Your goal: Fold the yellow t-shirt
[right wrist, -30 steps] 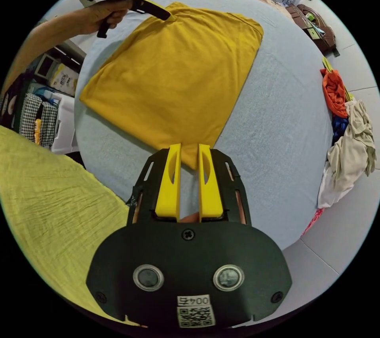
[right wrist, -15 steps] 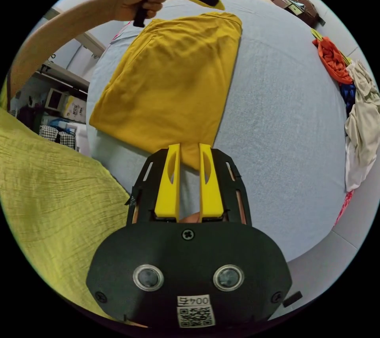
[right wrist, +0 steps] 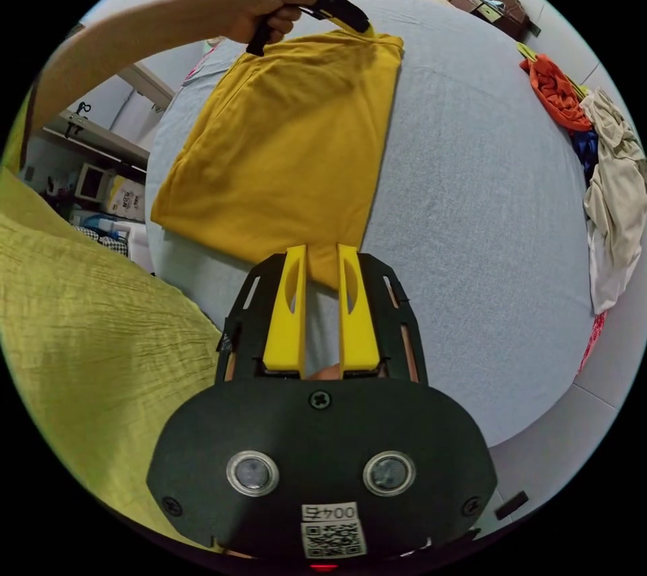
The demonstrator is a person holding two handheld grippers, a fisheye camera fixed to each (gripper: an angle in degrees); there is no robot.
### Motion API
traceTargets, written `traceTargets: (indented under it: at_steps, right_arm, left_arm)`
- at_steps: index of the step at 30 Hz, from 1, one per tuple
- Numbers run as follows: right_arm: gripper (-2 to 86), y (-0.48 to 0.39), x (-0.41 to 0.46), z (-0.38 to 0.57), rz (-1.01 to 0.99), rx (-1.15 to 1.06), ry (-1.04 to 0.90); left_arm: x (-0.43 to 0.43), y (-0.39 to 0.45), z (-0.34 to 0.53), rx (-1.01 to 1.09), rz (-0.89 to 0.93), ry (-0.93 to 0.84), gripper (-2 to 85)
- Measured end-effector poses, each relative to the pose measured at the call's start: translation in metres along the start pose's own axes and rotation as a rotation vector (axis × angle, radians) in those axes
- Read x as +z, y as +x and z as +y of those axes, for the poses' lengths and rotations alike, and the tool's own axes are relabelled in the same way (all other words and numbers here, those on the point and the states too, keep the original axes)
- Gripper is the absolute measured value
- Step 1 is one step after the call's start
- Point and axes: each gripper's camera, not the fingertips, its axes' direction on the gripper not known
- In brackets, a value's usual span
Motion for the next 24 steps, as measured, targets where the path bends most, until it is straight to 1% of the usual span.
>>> traceTargets:
  at_steps: [3, 7, 9, 10, 12, 15, 17, 20, 24]
  right_arm:
    - [7.6, 0.006, -0.003, 0.007, 0.012, 0.0, 0.017]
    - [5.8, 0.01, -0.011, 0.012, 0.081, -0.056, -0.01]
    - [6.3, 0.023, -0.029, 0.012, 0.024, -0.025, 0.076]
    - [6.7, 0.034, -0.039, 0.008, -0.016, -0.015, 0.132]
    - [7.7, 0.046, -0.045, -0.003, -0.02, -0.02, 0.177]
    - [9.7, 0.06, -0.028, -0.028, -0.001, -0.062, 0.079]
    - [9.6, 0.075, -0.01, -0.033, 0.007, -0.054, 0.006]
    - [8.6, 0.099, -0.009, -0.028, -0.024, -0.012, 0.025]
    - [8.5, 0.123, -0.014, -0.021, -0.039, -0.019, 0.017]
  left_arm:
    - [-0.03, -0.004, 0.036, -0.038, 0.061, 0.035, 2.6]
    - [-0.047, 0.017, 0.109, -0.014, 0.027, 0.02, 2.5]
    - [-0.05, 0.033, 0.156, 0.001, -0.03, 0.005, 2.5]
    - [-0.049, 0.035, 0.167, -0.005, -0.029, 0.004, 2.5]
    - [-0.044, 0.041, 0.198, -0.029, -0.037, -0.008, 2.5]
    - [-0.03, 0.041, 0.215, -0.028, -0.102, -0.077, 2.5]
    - [-0.028, 0.04, 0.221, -0.016, -0.126, -0.073, 2.5]
    - [-0.028, 0.037, 0.223, -0.021, -0.13, -0.088, 2.7]
    - [-0.029, 0.038, 0.228, 0.031, -0.186, -0.107, 2.7]
